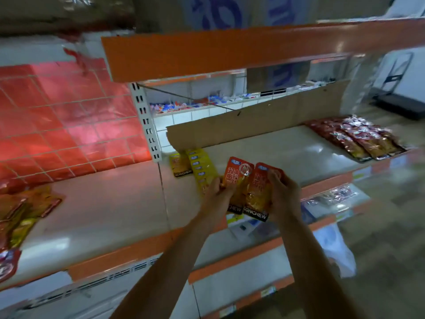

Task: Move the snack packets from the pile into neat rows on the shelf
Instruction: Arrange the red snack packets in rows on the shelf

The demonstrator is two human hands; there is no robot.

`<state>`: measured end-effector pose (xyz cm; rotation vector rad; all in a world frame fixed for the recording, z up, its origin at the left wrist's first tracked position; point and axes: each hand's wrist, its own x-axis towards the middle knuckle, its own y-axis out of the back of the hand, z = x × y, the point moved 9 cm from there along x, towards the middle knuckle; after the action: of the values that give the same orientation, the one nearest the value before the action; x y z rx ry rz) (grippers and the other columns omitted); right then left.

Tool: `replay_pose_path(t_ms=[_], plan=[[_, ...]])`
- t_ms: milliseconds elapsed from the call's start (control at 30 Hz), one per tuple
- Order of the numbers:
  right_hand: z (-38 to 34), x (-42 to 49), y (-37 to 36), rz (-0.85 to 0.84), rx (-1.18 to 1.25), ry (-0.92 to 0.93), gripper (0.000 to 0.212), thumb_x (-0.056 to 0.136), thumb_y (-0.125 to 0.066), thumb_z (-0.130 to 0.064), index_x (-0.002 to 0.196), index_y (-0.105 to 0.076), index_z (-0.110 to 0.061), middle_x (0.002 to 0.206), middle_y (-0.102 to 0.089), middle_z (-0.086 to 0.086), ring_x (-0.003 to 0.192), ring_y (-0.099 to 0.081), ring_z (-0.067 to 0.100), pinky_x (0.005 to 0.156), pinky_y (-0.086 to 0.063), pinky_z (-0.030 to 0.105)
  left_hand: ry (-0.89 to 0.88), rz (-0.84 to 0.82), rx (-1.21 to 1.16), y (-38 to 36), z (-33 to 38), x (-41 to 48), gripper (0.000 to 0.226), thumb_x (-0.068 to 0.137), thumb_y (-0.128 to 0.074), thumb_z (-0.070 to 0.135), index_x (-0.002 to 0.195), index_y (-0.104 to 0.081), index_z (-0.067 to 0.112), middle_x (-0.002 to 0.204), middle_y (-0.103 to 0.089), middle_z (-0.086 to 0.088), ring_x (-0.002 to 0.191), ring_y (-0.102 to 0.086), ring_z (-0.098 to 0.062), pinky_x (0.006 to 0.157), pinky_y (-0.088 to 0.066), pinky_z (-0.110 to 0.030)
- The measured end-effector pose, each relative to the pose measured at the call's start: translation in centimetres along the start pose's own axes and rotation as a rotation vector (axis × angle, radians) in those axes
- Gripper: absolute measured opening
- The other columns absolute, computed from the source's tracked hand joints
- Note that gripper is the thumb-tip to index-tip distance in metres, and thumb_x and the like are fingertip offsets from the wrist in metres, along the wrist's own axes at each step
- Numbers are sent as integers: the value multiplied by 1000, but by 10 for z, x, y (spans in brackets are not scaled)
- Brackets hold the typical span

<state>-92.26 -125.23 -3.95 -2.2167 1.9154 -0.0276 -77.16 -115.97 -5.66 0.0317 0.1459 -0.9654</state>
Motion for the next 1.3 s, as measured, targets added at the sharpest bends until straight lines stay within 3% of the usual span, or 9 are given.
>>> replay_pose_path(t_ms=[133, 267, 367, 500, 633, 800, 933, 1133, 1300], plan=[[-4, 23, 66, 83, 36, -49, 18, 93, -59, -25, 91, -69, -11, 80, -69, 8, 65, -66, 21, 66, -57, 36, -15, -51, 45, -69, -7, 4, 11, 97, -54, 24, 98, -53, 13, 93, -64, -6, 83, -62, -19, 72, -50, -34], [-17, 36, 115, 64, 111, -51, 8, 93, -56, -11, 95, -65, -12, 78, -70, 6, 61, -68, 17, 58, -58, 32, -5, -71, 69, -130, -15, 7, 23, 94, -57, 33, 106, -56, 14, 103, -66, -10, 96, -65, -28, 85, -53, -47], [-26, 43, 142, 13, 126, -16, 29, 79, -57, 9, 97, -61, -13, 82, -70, 7, 70, -69, 20, 67, -59, 37, -3, -102, 50, -170, -19, 12, 11, 97, -54, 26, 101, -56, 16, 101, -66, -10, 96, -64, -29, 84, -53, -46], [-24, 63, 188, 181, 84, -10, 43, 73, -56, 18, 109, -58, -6, 93, -68, 12, 82, -67, 30, 74, -57, 42, 30, -129, 13, -211, -22, 24, 21, 85, -61, 32, 96, -58, 14, 101, -66, -19, 96, -64, -36, 84, -53, -49], [-31, 87, 222, 298, 61, -19, 31, 81, -58, 13, 105, -56, -5, 91, -66, 12, 75, -66, 24, 70, -56, 37, 56, -152, 17, -248, -23, 50, 12, 94, -56, 20, 98, -61, 9, 95, -66, -18, 86, -64, -29, 74, -51, -35], [-43, 132, 250, 350, 65, 4, 27, 84, -57, 10, 103, -55, -9, 84, -64, 5, 64, -66, 13, 61, -58, 31, 125, -191, -13, -294, -28, 94, 6, 89, -59, 18, 92, -62, 14, 92, -68, -15, 81, -67, -29, 69, -53, -36], [-51, 178, 266, 409, 61, 2, 30, 84, -59, 8, 111, -58, -6, 89, -66, 11, 70, -65, 23, 70, -58, 40, 149, -211, -20, -325, -19, 130, 15, 85, -63, 16, 98, -66, 10, 94, -71, -15, 80, -69, -27, 66, -58, -33], [-49, 229, 286, 508, 105, -12, 42, 82, -62, 3, 123, -56, -5, 100, -67, 11, 82, -68, 27, 73, -58, 41, 149, -190, 90, -351, -18, 175, 18, 79, -64, 31, 76, -67, 14, 85, -71, -12, 76, -65, -23, 67, -52, -34], [-59, 267, 299, 538, 132, 2, 37, 74, -62, -5, 110, -59, -15, 92, -67, 6, 82, -68, 28, 77, -58, 49, 137, -150, 144, -365, -22, 202, 23, 72, -67, 36, 71, -68, 13, 71, -65, -2, 69, -57, -17, 63, -46, -29]])
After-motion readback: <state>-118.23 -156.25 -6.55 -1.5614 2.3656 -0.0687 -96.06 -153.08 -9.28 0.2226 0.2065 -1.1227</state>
